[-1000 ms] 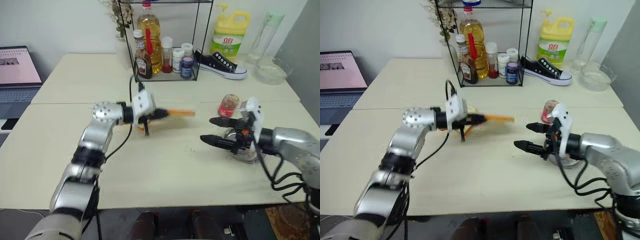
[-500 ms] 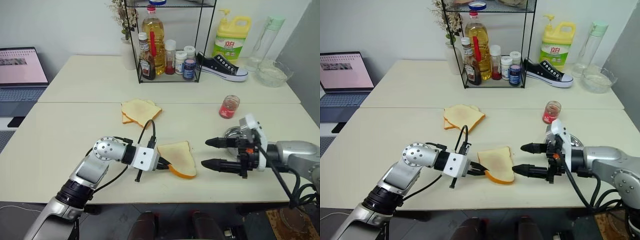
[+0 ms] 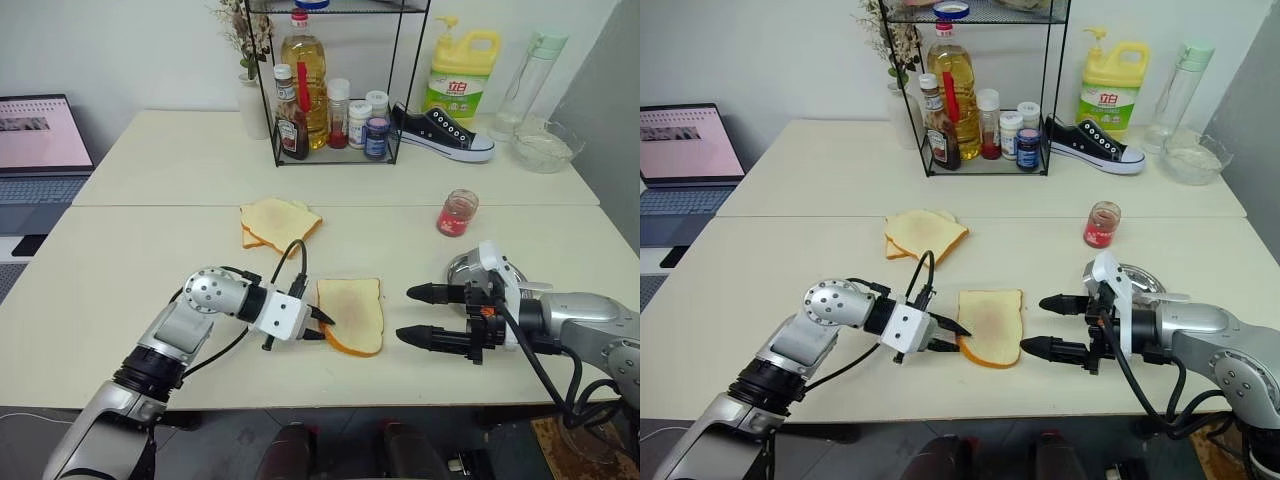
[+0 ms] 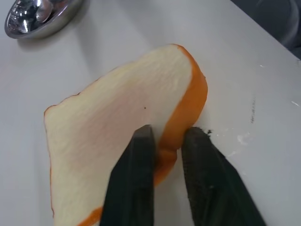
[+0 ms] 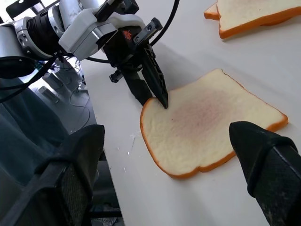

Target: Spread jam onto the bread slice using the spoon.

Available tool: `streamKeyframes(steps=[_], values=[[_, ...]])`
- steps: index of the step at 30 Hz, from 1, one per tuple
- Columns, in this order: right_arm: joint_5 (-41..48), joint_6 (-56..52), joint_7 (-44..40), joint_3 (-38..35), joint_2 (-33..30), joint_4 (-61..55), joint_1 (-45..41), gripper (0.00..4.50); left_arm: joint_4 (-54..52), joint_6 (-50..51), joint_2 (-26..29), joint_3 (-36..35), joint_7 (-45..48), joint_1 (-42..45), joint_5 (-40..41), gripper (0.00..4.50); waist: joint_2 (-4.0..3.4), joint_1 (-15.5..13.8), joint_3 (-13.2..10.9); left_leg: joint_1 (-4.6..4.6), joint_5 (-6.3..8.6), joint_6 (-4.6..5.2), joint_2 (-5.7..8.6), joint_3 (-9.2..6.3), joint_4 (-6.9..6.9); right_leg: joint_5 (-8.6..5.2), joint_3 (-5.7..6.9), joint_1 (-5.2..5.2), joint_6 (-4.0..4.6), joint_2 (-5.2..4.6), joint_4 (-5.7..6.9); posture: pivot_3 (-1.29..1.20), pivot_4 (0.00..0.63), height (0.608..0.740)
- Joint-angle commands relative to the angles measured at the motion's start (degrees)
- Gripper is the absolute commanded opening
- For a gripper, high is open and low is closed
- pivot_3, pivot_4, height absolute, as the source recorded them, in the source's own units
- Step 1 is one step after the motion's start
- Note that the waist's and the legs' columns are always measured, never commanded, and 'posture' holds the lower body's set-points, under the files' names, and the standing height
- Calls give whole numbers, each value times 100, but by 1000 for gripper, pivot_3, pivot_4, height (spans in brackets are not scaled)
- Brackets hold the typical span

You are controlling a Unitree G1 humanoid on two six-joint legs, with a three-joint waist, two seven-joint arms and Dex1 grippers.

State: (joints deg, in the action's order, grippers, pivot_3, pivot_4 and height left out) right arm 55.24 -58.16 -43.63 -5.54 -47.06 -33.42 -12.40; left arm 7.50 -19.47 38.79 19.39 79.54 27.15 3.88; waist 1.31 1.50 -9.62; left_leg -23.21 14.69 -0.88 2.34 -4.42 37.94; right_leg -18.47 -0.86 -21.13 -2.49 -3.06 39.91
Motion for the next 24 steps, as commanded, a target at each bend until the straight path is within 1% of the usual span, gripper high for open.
streamKeyframes(steps=[1,3,6,7,8,10,11,13,15,16,18,19,22,24], values=[[54,75,97,-288,-56,-91,108,4500,-295,413,287,-172,236,-9,328,2318,0,0,0,0,0,0,0,-1,-1,0,1,0,0,0,0,0,150,740],[79,51,262,-421,-16,-114,215,4500,-438,652,494,-202,396,-4,422,2959,0,0,0,-1,0,0,0,-1,-2,0,1,0,0,1,0,0,150,740],[382,-65,705,-875,135,-199,488,4500,-644,1095,877,-309,611,15,562,3899,-1,1,-1,-2,0,0,0,0,-3,0,-1,-1,0,1,-1,0,150,740],[480,-93,794,-1009,142,-245,595,4500,-781,1387,944,-369,642,16,704,4200,-1,0,-1,-2,0,0,0,-1,-3,0,0,-1,0,1,-1,0,150,740],[676,-138,947,-1242,173,-313,796,4500,-1045,2043,1018,-495,622,58,1058,4476,-1,0,-2,-2,0,0,0,-1,-3,0,0,-1,0,1,0,0,150,740],[1186,-209,1253,-1791,269,-437,1321,4500,-1687,3791,939,-836,178,269,2090,4476,2,-15,-5,-3,0,0,0,-2,-3,0,0,0,0,0,-1,0,150,740],[1394,-217,1372,-1987,304,-481,1524,4500,-1914,4416,862,-970,-59,362,2462,4476,4,-54,-7,-6,0,0,0,-4,-2,-1,3,1,0,0,-2,0,150,740],[1818,-159,1689,-2321,395,-460,1814,4500,-2254,5191,647,-1128,-560,482,2874,4476,11,-71,-12,-17,0,0,0,-17,4,-1,14,0,-2,0,-5,0,150,740],[2181,-26,2120,-2837,580,-372,2274,4500,-2550,5978,215,-1314,-1276,533,3408,4476,11,-68,-12,-15,0,1,2,-11,5,1,7,3,-6,0,-6,0,150,740],[2333,17,2310,-3158,695,-365,2638,4500,-2712,6216,-31,-1355,-1568,476,3626,4476,9,-68,-10,-12,0,0,2,-7,7,2,3,5,-7,0,-5,0,150,740],[2654,167,2621,-3669,953,-346,3310,4500,-2904,6294,-384,-1195,-1950,338,3545,4476,7,-114,-9,-11,0,1,3,-9,4,2,3,8,-9,-1,-7,0,150,740],[2735,256,2765,-3806,1028,-310,3491,4500,-2969,6292,-477,-1116,-2033,308,3476,4476,9,-120,-11,-13,0,1,2,-10,2,1,4,7,-10,0,-9,0,150,740],[2538,671,3430,-4132,1359,97,3675,4500,-2974,6241,-928,-910,-2371,395,3346,4476,9,-90,-12,-5,0,0,-1,2,0,2,-8,3,-8,2,-1,0,150,740],[2633,802,3635,-4171,1435,266,3644,4500,-2909,6219,-1054,-840,-2471,472,3262,4476,5,-88,-14,12,-4,5,-1,17,0,2,-17,14,-9,2,-2,0,150,740]])
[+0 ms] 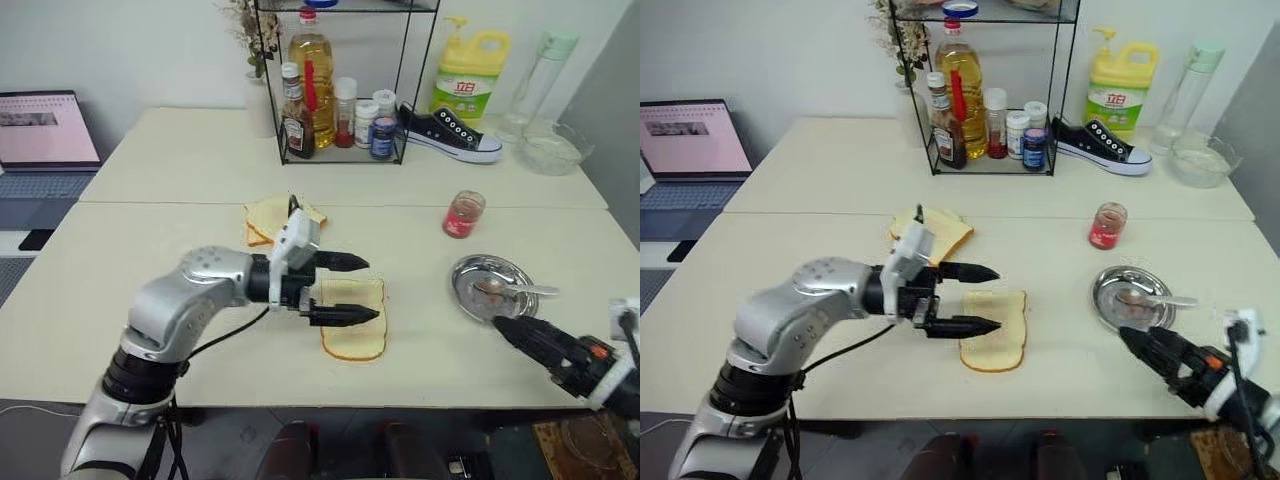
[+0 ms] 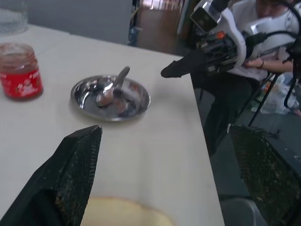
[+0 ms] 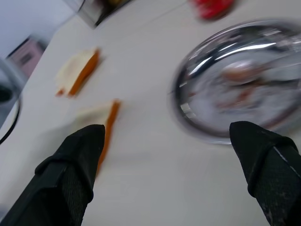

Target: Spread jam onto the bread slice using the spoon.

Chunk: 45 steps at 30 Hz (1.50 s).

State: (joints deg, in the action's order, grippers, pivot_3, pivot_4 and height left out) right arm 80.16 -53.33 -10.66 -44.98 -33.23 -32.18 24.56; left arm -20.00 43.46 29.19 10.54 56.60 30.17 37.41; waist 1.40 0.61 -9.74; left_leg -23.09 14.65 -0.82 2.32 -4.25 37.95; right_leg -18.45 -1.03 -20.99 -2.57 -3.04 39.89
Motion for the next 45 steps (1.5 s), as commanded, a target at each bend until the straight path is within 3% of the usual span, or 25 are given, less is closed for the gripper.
streamKeyframes(steps=[1,11,36,39,45], values=[[134,444,549,-197,123,303,-224,4500,-80,-133,-165,97,-199,223,-153,4476,-10,5,-4,13,-1,2,0,2,-1,-1,-1,16,-1,0,-3,0,150,740],[-214,1068,1510,503,723,1722,-1772,4500,330,-544,-850,400,-601,481,-680,4476,-37,-15,5,22,0,4,2,-9,-16,5,8,65,-5,7,-80,0,150,740],[-446,1259,1516,671,951,2729,-2526,4500,78,-384,-883,297,-963,423,-640,4476,-64,-15,1,20,2,8,7,-6,-20,6,6,64,-8,1,-86,0,150,740],[-474,1335,1513,637,1019,2774,-2563,4000,59,-369,-876,294,-988,429,-622,4500,-65,-12,1,21,2,8,7,-6,-20,6,6,64,-8,1,-86,0,150,740],[-565,1435,1485,635,1045,2799,-2580,1915,17,-348,-836,283,-994,376,-621,4500,-67,-13,0,20,2,8,7,-5,-20,6,6,64,-8,1,-87,0,150,740]])
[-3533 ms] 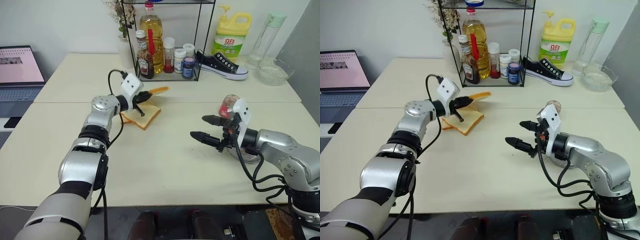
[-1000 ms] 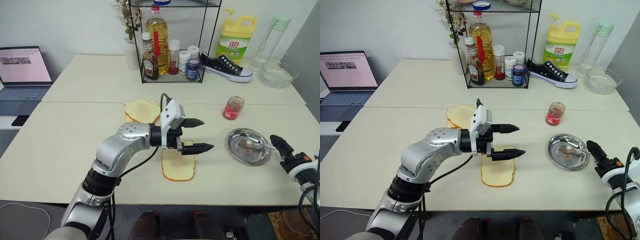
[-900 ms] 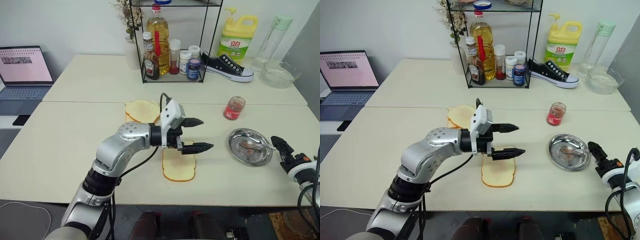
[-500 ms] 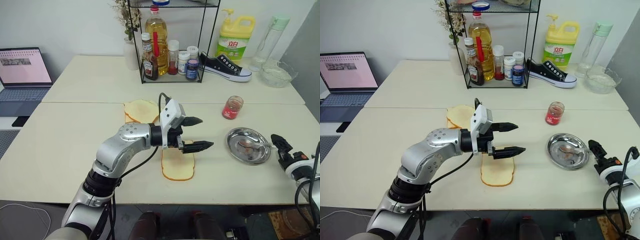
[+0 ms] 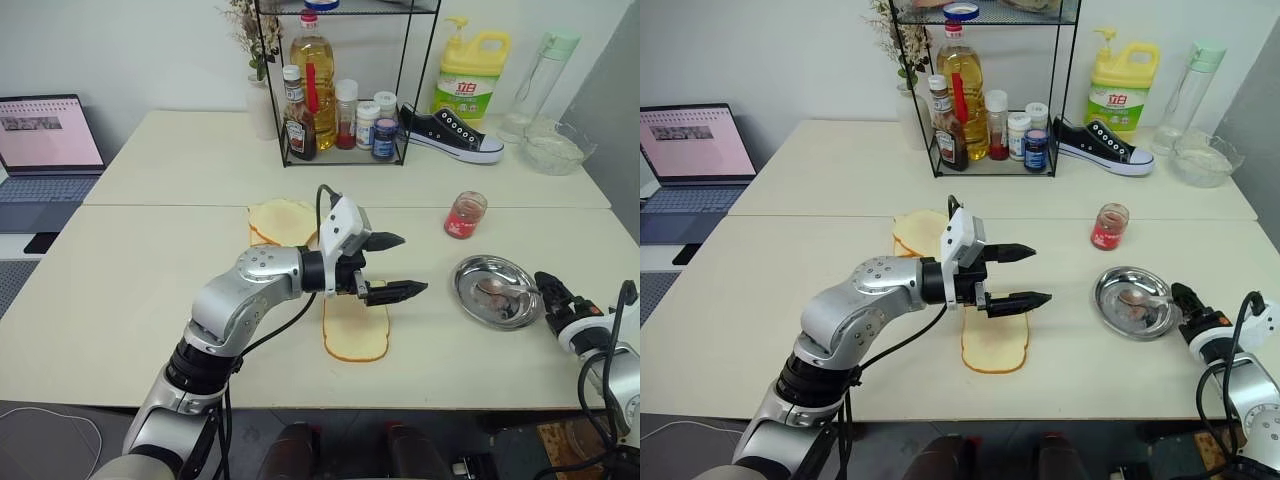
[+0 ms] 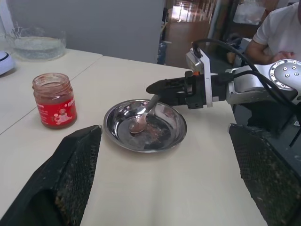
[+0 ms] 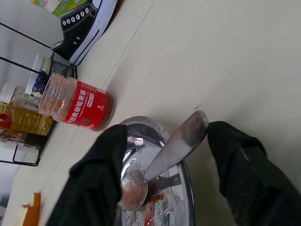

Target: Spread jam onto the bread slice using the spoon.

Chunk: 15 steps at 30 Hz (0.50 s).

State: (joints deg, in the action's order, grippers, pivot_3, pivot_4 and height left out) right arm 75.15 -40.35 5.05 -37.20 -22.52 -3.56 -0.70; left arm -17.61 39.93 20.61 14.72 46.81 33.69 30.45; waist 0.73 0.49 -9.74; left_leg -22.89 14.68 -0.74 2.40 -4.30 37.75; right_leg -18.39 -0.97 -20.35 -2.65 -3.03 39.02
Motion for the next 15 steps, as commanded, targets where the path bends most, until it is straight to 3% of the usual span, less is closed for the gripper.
streamKeyframes(steps=[1,5,15], values=[[-78,136,-101,-135,-34,-59,-53,1503,-230,11,23,-132,-16,20,79,4500,0,0,0,0,0,0,0,0,0,0,0,0,0,0,0,0,150,740],[-60,152,-132,-151,-13,-70,-86,81,-220,18,14,-116,-21,28,75,4500,-4,7,1,0,0,0,0,-1,0,0,1,0,0,0,0,0,150,740],[-27,136,-432,-151,-328,-721,-124,34,-199,54,60,-265,-29,47,131,4500,-12,2,-2,5,0,0,0,-2,0,0,1,6,-1,0,-1,0,150,740]])
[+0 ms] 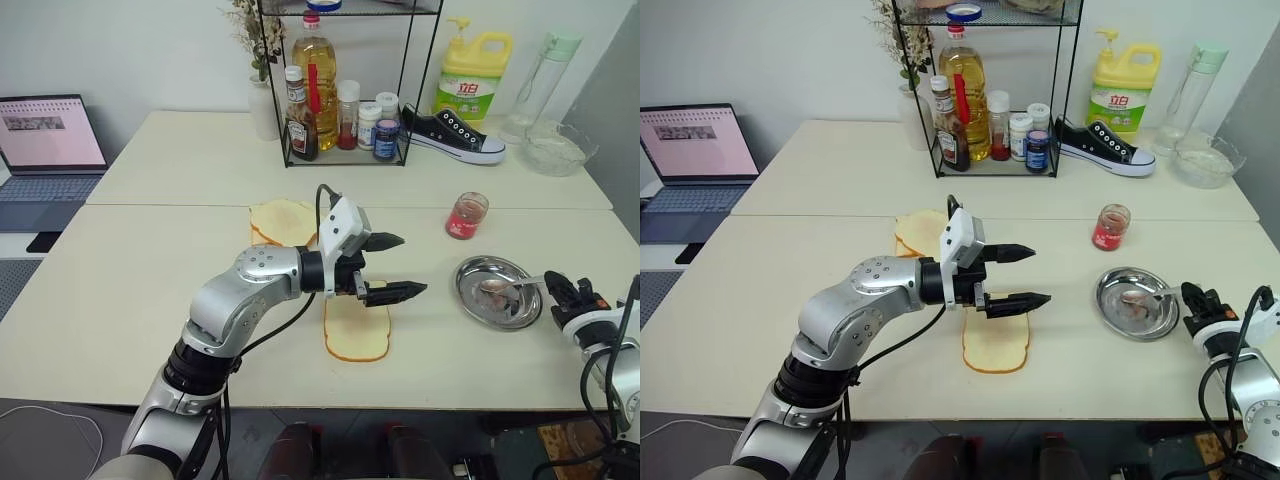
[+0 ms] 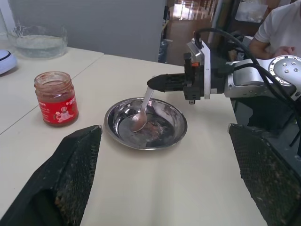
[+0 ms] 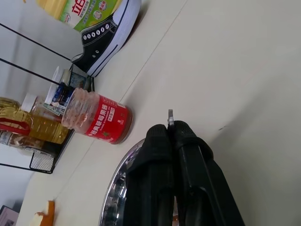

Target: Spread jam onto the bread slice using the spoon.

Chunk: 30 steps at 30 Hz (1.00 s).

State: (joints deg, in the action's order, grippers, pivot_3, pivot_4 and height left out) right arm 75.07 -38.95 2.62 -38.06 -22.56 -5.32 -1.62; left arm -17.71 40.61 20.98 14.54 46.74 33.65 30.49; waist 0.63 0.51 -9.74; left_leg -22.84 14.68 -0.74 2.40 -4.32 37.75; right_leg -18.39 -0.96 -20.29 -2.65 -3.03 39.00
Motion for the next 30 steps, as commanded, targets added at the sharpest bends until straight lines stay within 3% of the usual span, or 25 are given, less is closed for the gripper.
streamKeyframes(steps=[1,8,13,19,23,30], values=[[-9,-60,-268,-45,-468,-683,-71,34,-161,1,37,-308,-18,81,152,4500,-19,0,-11,-1,0,0,0,1,0,0,-1,-1,0,0,0,0,150,740],[-258,-320,-709,365,-1575,-1001,-862,34,299,-46,60,-654,47,434,165,4500,-29,51,-18,-1,0,0,-2,0,0,2,2,-1,-5,3,0,0,150,740],[-1958,62,-1632,1701,-2435,10,-2726,34,1040,-728,-48,-538,163,845,-310,4500,-37,126,-47,-6,-4,6,6,27,4,13,-2,-16,-23,18,-3,0,150,740],[-3069,586,-2443,2274,-2319,1112,-3635,34,1322,-965,-199,-540,176,989,-465,4500,0,64,-66,-24,-4,4,5,3,2,14,1,-21,-23,-1,-11,0,150,740],[-3773,925,-2910,2669,-2211,1653,-4002,34,1360,-1040,-212,-539,153,983,-564,4500,-1,79,-66,-112,-18,-21,8,18,17,17,-1,-119,-24,-9,1,0,150,740],[-4910,1784,-3371,3088,-1967,2554,-4281,34,1175,-930,-145,-644,83,879,-554,4500,-1,90,-66,-110,-19,-22,7,15,16,18,2,-117,-24,-10,1,0,150,740]])
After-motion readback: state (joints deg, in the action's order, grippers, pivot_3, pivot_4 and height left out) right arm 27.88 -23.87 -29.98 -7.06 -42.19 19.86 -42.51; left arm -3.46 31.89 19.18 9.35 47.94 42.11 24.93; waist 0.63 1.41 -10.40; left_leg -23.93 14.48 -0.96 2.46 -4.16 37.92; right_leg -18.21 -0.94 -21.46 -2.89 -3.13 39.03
